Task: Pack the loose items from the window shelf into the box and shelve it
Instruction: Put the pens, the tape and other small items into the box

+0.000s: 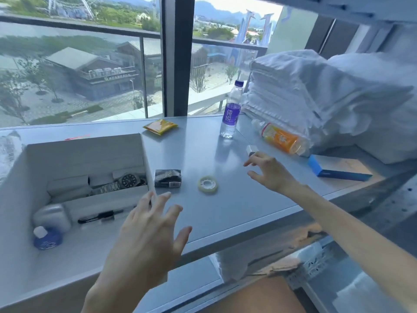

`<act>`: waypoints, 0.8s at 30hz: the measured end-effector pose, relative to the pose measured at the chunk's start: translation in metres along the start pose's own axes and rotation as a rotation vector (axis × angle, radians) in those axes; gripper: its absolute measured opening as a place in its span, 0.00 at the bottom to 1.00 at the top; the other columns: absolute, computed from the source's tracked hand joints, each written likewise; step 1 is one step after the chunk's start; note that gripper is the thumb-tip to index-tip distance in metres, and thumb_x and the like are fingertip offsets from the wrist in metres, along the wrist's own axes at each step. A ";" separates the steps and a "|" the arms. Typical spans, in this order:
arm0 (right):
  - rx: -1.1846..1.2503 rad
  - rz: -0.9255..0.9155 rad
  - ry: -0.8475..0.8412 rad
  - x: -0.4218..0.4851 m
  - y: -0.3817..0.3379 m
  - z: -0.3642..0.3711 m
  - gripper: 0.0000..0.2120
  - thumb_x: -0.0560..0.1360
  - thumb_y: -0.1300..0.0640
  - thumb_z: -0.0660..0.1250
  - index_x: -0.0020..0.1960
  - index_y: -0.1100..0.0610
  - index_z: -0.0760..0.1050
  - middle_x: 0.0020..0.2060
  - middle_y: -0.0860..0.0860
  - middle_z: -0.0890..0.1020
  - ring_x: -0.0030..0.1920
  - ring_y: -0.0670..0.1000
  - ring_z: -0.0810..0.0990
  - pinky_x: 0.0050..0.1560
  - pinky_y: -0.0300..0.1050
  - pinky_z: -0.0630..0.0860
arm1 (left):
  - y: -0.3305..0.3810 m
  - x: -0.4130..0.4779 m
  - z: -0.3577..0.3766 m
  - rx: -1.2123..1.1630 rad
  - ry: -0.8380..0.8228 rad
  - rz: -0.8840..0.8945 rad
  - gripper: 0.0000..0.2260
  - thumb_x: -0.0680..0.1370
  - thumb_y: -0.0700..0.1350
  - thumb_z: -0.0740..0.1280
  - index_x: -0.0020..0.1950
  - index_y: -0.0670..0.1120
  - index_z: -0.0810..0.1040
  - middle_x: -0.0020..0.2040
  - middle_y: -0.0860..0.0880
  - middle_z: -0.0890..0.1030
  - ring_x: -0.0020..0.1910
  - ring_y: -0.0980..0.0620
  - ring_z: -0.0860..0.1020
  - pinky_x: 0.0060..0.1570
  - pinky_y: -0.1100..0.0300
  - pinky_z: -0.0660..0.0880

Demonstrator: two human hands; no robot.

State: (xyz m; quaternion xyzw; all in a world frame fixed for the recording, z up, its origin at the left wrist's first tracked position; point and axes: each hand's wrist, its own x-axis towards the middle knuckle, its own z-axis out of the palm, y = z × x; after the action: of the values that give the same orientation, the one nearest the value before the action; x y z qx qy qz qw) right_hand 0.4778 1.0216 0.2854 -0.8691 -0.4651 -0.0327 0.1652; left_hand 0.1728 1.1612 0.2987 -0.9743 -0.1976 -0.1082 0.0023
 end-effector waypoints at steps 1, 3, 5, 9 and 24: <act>-0.038 0.040 -0.037 0.010 0.017 0.003 0.11 0.74 0.57 0.66 0.56 0.54 0.77 0.58 0.52 0.74 0.56 0.53 0.77 0.53 0.51 0.75 | 0.000 0.000 0.001 -0.005 0.003 0.002 0.21 0.70 0.60 0.54 0.45 0.52 0.83 0.49 0.49 0.83 0.50 0.43 0.81 0.40 0.50 0.80; -0.098 0.101 -0.106 0.032 0.046 0.011 0.14 0.75 0.57 0.64 0.61 0.54 0.74 0.63 0.52 0.71 0.60 0.55 0.74 0.56 0.50 0.73 | -0.001 -0.001 0.002 -0.067 0.019 0.002 0.20 0.70 0.61 0.55 0.47 0.53 0.82 0.50 0.53 0.82 0.51 0.44 0.81 0.39 0.51 0.80; -0.108 0.138 -0.153 0.054 0.070 0.018 0.17 0.76 0.56 0.62 0.64 0.53 0.72 0.64 0.52 0.70 0.61 0.55 0.73 0.57 0.49 0.72 | -0.003 -0.001 0.002 -0.125 0.010 -0.007 0.20 0.70 0.63 0.55 0.49 0.56 0.80 0.51 0.57 0.81 0.54 0.47 0.79 0.40 0.52 0.80; -0.108 0.202 -0.247 0.094 0.105 0.030 0.22 0.77 0.52 0.60 0.70 0.49 0.64 0.67 0.55 0.67 0.66 0.56 0.70 0.61 0.48 0.68 | -0.003 -0.003 0.002 -0.203 0.001 -0.046 0.22 0.70 0.66 0.53 0.55 0.60 0.77 0.56 0.64 0.76 0.61 0.58 0.71 0.50 0.55 0.78; 0.055 -0.086 -0.096 0.088 0.082 0.071 0.20 0.69 0.62 0.67 0.61 0.58 0.71 0.58 0.59 0.68 0.52 0.62 0.75 0.52 0.48 0.70 | 0.009 -0.007 -0.010 -0.198 0.058 -0.125 0.19 0.72 0.64 0.55 0.55 0.59 0.78 0.54 0.67 0.76 0.56 0.65 0.73 0.51 0.58 0.76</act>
State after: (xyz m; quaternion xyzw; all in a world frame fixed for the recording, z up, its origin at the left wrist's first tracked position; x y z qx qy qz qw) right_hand 0.5882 1.0719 0.2161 -0.8441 -0.5100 0.0150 0.1651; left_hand 0.1679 1.1493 0.3073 -0.9520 -0.2461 -0.1552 -0.0948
